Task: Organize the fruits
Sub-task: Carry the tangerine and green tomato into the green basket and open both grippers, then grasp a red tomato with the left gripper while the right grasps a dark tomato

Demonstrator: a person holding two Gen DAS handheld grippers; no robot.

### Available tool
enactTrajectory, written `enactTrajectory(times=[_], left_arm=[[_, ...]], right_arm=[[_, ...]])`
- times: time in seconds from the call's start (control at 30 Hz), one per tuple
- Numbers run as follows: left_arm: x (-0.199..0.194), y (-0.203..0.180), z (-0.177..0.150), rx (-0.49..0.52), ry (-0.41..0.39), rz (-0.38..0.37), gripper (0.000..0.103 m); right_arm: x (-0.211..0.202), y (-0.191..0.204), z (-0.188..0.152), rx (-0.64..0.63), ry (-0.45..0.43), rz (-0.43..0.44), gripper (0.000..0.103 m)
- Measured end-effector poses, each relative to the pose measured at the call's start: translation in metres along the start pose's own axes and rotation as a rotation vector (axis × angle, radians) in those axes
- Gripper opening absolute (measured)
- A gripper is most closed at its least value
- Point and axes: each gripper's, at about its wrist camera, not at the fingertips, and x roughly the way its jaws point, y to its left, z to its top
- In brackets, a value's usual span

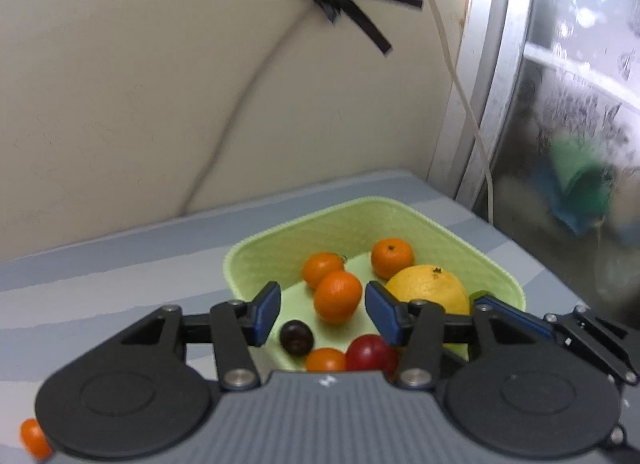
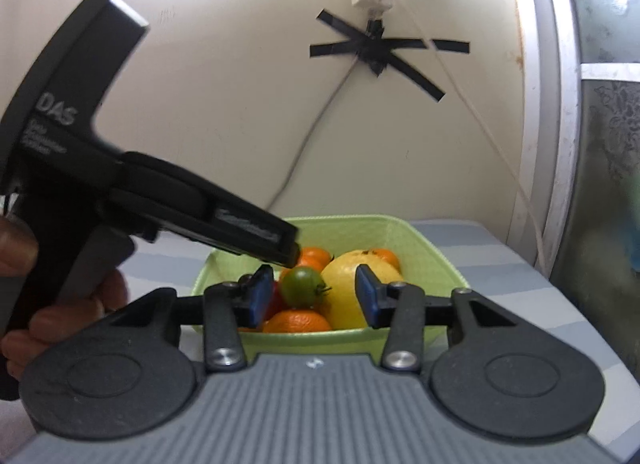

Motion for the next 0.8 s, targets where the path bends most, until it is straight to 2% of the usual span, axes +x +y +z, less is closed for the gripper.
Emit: enactTrajectory(times=[0.13,0.23,0.37,0.47,0.57,0.7,0.8], left_arm=[[-0.054,0.031,-0.018,-0.056,-0.092,0.012,0.049],[-0.098,0.073,-0.046,-0.112,-0.123,0.098,0.049],[-0.135,0.128,-0.090,-0.166,-0.067,0.285,0.050],[-0.150,0.158,-0.118,-0.225,-0.019,0.338,0.049],[-0.153,0.171,-0.131,-0.255,-0.013,0.348,0.049],[-0.147,0.173,-0.126,-0.284,-0.041,0.281,0.049],[-0.140,0.155,-0.120,-0.217,-0.062,0.218,0.049]], right_arm=[[-0.015,-0.007,-0.001,0.039,-0.055,0.007,0.047],[-0.029,-0.011,0.000,0.076,-0.101,0.032,0.047],[-0.047,-0.001,-0.001,0.080,-0.122,0.119,0.047],[-0.052,0.023,-0.001,0.019,-0.086,0.204,0.047],[-0.047,0.054,-0.002,-0.052,-0.010,0.303,0.046],[-0.021,0.099,-0.002,-0.177,0.118,0.356,0.046],[-0.002,0.115,0.000,-0.200,0.159,0.376,0.045]])
